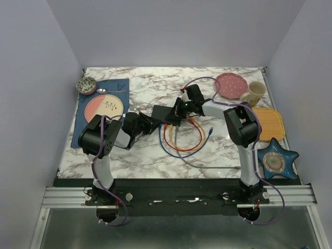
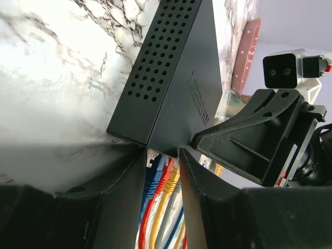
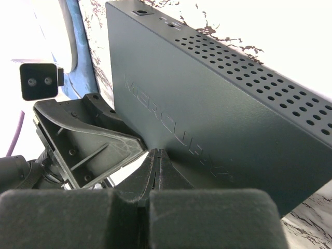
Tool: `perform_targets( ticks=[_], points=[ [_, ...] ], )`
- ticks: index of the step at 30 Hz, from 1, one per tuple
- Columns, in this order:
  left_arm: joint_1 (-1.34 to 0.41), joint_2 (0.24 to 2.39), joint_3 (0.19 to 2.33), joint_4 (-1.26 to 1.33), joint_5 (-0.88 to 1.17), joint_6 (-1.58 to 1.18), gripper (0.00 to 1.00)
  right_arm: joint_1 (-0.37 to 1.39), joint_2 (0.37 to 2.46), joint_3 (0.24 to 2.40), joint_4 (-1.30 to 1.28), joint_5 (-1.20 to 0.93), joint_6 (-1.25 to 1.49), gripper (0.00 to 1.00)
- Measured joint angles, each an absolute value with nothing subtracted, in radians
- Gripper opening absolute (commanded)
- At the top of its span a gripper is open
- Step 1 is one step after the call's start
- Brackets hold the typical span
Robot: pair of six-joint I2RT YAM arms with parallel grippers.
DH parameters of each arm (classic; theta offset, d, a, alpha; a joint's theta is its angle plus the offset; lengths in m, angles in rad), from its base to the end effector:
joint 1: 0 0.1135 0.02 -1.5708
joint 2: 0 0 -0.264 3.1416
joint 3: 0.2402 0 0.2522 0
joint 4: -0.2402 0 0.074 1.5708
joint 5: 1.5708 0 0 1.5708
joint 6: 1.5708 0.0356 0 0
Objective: Pull the plug from the switch port
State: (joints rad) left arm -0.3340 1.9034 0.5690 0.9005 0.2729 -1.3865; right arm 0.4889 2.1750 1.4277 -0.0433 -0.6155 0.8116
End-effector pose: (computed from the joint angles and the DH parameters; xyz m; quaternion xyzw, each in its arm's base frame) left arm 0.2993 -0.1140 0.0934 -0.3560 0.7587 -0.4790 0.2610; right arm 0.3991 0.2356 0.1350 0.0279 0.8885 0.4424 0.1189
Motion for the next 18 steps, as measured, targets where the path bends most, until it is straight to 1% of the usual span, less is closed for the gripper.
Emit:
perform_targets(
  ticks=[5,8,18],
  points=[
    [-0.336,1.903,0.57,0.898,0.273,-1.378,0.44,0.489,2.175,1.428,-0.043,-0.616,0.812,0.01],
    [-0.336,1.903,0.569,0.899,0.273,-1.377,0.39,0.489,2.175,1.428,-0.043,-0.616,0.812,0.01],
    [-0.338,1.903,0.545,0.938,0.273,-1.377,0.43,0.489,2.177,1.428,-0.039,-0.616,0.812,0.01]
  ],
)
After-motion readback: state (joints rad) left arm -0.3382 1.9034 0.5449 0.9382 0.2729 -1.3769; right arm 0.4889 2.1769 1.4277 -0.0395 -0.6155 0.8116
